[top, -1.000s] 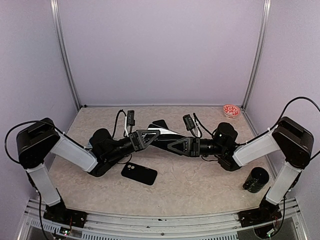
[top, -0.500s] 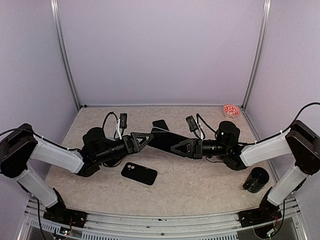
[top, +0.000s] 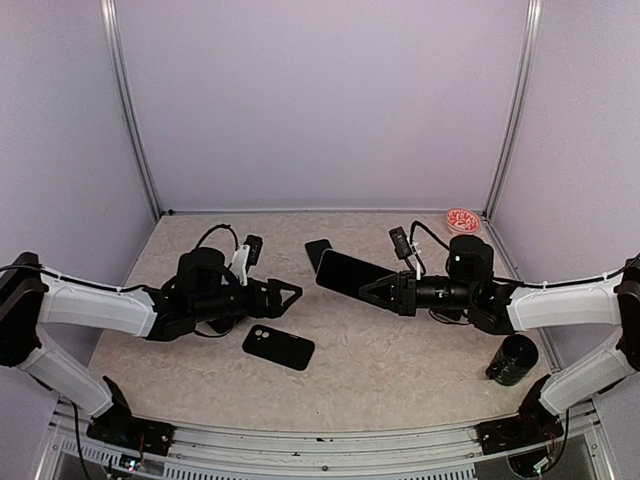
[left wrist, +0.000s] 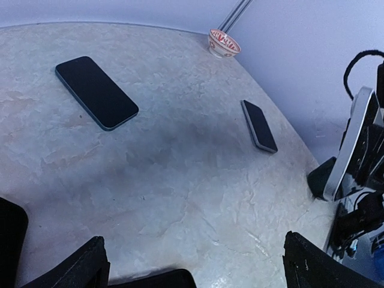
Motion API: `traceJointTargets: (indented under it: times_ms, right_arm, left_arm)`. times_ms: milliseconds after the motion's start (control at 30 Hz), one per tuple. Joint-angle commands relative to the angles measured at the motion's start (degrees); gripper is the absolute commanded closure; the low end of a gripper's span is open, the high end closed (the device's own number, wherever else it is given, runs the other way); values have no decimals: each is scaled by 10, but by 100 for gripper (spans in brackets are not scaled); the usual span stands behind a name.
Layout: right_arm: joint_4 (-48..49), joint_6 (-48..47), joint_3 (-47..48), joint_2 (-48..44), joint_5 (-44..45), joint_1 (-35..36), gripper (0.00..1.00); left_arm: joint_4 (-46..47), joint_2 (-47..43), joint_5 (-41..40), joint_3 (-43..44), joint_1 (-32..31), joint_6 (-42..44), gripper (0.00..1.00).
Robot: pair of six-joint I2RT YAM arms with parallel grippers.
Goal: Put the phone into the phone case
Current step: Move the phone case to the center of the board.
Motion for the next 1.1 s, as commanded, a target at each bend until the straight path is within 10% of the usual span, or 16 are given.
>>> traceJointTargets:
  times_ms: [0,500,1067]
  right_arm:
    - [-57,-59,3,-51,40,-10,100]
    - [-99,-77,-27,-118,79,-15,100]
    - [-93,-72,-42,-124,88,-16,100]
  left_arm:
    - [-94,1,-18,34,-1,119,1]
    - [-174,124,-59,107,-4,321,3]
    - [-192,201,35,122,-5,377,40]
